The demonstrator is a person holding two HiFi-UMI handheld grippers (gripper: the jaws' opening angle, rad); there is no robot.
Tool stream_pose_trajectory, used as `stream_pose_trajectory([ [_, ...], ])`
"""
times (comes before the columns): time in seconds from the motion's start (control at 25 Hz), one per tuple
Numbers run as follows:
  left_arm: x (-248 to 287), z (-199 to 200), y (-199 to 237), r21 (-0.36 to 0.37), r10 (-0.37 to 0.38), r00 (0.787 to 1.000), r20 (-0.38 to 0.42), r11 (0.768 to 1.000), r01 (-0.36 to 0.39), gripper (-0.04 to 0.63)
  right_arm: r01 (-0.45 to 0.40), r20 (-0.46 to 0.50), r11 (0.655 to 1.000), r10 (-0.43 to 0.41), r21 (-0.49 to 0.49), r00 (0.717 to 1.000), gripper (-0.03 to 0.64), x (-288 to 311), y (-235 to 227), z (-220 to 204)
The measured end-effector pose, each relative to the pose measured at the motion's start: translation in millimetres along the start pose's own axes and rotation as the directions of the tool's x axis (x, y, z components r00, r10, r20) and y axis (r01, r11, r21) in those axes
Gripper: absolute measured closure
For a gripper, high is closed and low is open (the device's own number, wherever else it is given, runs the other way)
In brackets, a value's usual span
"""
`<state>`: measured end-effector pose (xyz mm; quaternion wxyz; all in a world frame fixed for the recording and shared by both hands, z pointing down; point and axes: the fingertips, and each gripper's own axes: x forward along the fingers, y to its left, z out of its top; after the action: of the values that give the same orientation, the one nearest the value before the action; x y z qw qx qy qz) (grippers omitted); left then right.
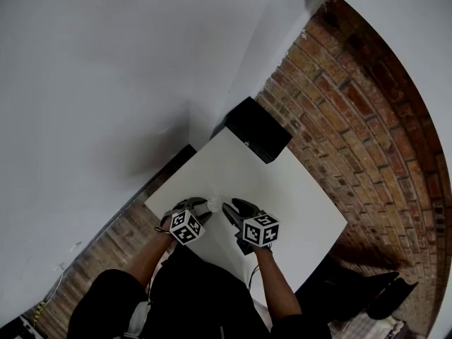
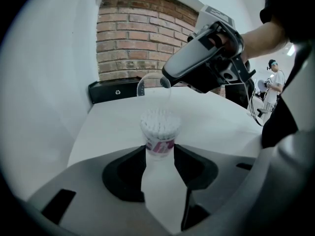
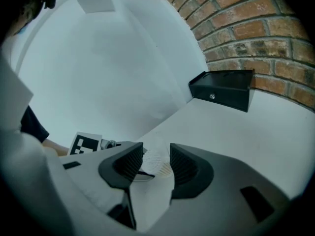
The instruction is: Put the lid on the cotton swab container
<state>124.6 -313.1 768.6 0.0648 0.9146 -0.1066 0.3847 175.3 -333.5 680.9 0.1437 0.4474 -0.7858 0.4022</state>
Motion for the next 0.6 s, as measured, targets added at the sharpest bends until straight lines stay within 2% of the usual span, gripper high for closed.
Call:
stream_pose_trajectory([
  [0.4, 4, 5, 0, -0.027, 0.036, 0.999, -0.004, 0.999, -0.037, 0.405, -0.053, -0.023, 0.998, 0.052, -0.028, 0.998, 0.448, -1, 20, -7],
  [0.6, 6, 6, 0, -0.032, 0.043, 0.999, -0.006, 0.999, -0.043, 0.405, -0.100, -0.052, 0.994, 0.098, -0.038, 0.994, 0.477, 3, 31, -12],
])
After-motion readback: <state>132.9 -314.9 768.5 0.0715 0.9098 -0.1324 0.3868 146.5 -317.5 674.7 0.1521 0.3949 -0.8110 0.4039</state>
